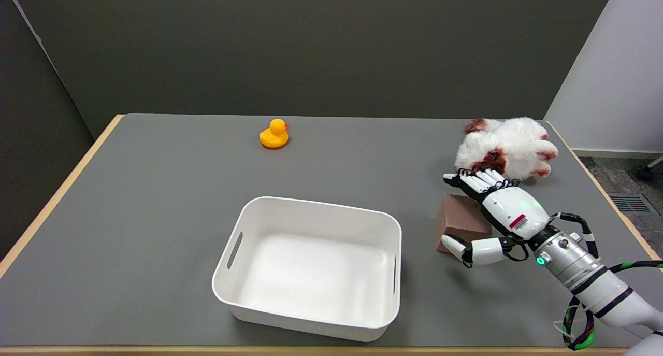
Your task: Pick up wooden cube.
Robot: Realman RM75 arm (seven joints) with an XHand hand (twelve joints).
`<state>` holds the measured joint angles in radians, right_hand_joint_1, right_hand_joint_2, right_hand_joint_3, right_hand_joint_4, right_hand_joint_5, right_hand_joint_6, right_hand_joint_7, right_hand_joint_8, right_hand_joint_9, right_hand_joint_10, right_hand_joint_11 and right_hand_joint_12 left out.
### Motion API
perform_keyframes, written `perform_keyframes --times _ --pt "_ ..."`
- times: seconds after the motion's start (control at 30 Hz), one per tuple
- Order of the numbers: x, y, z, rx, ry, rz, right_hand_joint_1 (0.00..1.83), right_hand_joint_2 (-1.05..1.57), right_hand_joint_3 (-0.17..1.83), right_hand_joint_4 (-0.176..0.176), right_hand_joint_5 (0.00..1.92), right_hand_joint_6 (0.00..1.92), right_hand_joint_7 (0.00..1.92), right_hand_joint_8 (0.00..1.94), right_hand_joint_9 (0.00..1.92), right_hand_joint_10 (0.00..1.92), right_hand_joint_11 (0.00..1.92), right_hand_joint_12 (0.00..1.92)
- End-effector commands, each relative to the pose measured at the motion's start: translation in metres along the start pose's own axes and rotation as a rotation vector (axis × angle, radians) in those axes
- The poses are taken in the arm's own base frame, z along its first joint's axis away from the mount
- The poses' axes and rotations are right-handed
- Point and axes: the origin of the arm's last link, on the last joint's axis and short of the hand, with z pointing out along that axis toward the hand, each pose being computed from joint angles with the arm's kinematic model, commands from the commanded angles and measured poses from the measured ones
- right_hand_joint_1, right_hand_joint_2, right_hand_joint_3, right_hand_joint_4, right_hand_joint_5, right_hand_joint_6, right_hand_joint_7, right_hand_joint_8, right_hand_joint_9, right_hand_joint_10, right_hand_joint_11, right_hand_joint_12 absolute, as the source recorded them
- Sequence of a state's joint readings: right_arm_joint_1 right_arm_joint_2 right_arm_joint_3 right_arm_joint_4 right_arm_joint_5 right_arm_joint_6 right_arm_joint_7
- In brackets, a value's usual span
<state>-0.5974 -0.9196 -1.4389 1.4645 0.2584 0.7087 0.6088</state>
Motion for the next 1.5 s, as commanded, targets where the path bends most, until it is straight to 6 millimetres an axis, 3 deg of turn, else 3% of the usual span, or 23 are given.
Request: perform_keyframes --times 0.03,0.43,0.57,0.7,0.73,0.8,0.87,0.93,0.97,1.33,1.5 --pt "-0.003 0.002 0.006 -0.005 0.004 0.006 0.57 0.6 0.84 -0.114 0.23 0.47 0.46 0.57 0.3 0.96 0.17 1.4" --pt "-0.008 0.001 0.012 -0.005 0.001 0.02 0.63 0.62 0.85 -0.129 0.28 0.54 0.54 0.67 0.38 1.05 0.26 1.5" --pt "-0.01 0.0 0.016 -0.011 0.018 0.033 0.75 0.62 0.89 -0.132 0.3 0.6 0.57 0.71 0.48 1.13 0.37 1.63" --pt "-0.011 -0.001 0.022 -0.005 0.03 0.039 0.92 0.72 0.89 -0.147 0.44 0.94 0.7 0.95 0.63 1.28 0.55 1.74" --pt "-0.012 -0.002 0.024 -0.001 0.029 0.041 0.96 0.75 0.85 -0.152 0.46 0.99 0.73 1.01 0.66 1.3 0.57 1.75" --pt "-0.014 -0.002 0.026 0.002 0.027 0.042 1.33 1.02 0.37 -0.171 0.48 1.07 0.8 1.36 0.69 1.34 0.62 1.77" --pt "-0.015 -0.003 0.029 0.008 0.027 0.038 1.33 1.0 0.39 -0.164 0.5 1.1 0.81 1.34 0.71 1.35 0.64 1.77" --pt "-0.016 -0.004 0.032 0.013 0.027 0.03 1.2 1.23 0.09 -0.175 0.5 1.49 0.85 1.37 0.78 1.3 0.65 1.72" --pt "-0.016 -0.005 0.033 0.015 0.029 0.022 1.19 1.25 0.06 -0.176 0.5 1.52 0.85 1.37 0.79 1.29 0.66 1.71" --pt "0.001 -0.014 0.047 0.069 0.109 -0.051 1.2 1.21 0.11 -0.176 0.54 1.49 0.87 1.37 0.84 1.32 0.81 1.8" --pt "0.033 -0.023 0.057 0.113 0.232 -0.119 1.2 1.19 0.15 -0.176 0.55 1.49 0.88 1.36 0.85 1.33 0.82 1.82"
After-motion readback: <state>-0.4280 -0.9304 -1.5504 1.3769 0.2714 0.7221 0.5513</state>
